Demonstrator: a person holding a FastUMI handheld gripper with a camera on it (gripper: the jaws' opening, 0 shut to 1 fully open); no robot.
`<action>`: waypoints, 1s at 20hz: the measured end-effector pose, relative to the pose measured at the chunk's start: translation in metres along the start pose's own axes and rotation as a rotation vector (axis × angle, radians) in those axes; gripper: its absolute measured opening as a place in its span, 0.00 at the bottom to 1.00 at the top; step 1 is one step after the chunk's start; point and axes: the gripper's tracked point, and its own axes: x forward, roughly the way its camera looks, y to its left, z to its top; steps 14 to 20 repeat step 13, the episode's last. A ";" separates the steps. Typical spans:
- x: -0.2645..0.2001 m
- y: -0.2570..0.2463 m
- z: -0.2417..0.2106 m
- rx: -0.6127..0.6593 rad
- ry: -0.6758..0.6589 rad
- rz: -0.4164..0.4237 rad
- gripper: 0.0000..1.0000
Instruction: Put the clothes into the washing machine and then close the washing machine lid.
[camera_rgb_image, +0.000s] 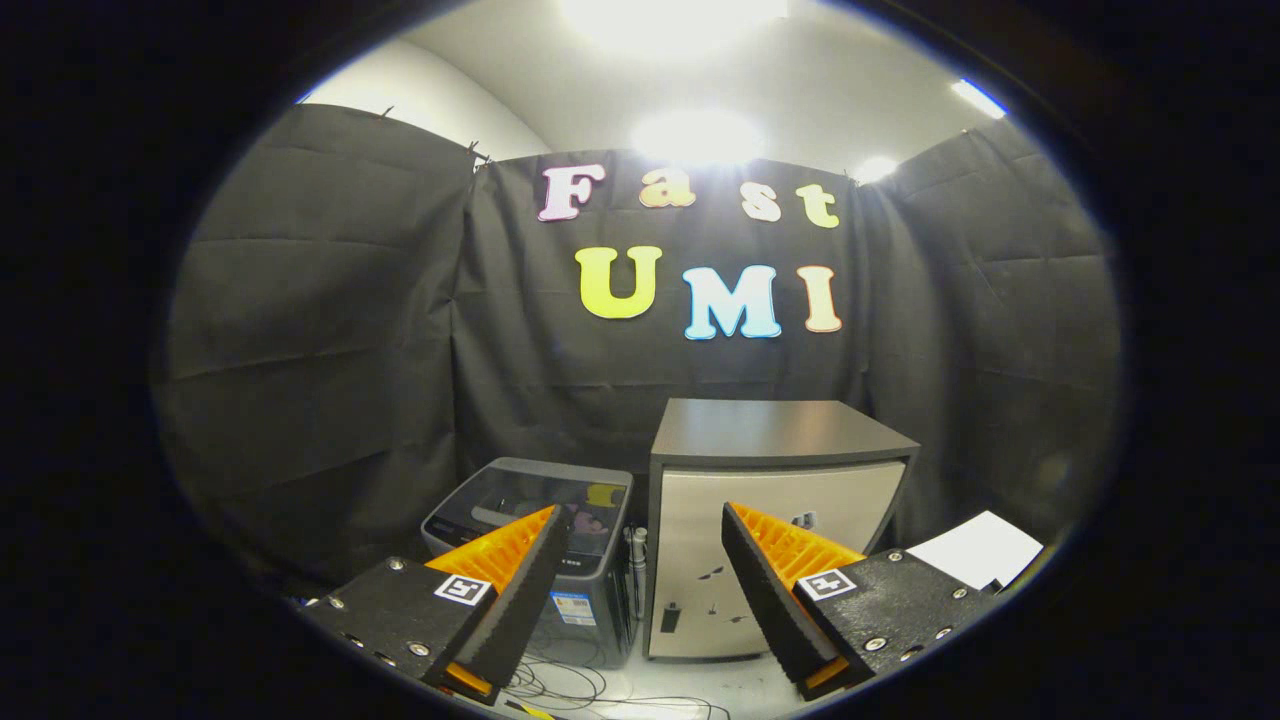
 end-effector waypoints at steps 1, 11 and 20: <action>-0.009 -0.004 0.000 0.004 0.004 0.004 0.96; -0.036 -0.018 0.005 0.004 -0.008 -0.028 0.96; -0.037 -0.014 0.006 0.008 -0.012 -0.028 0.96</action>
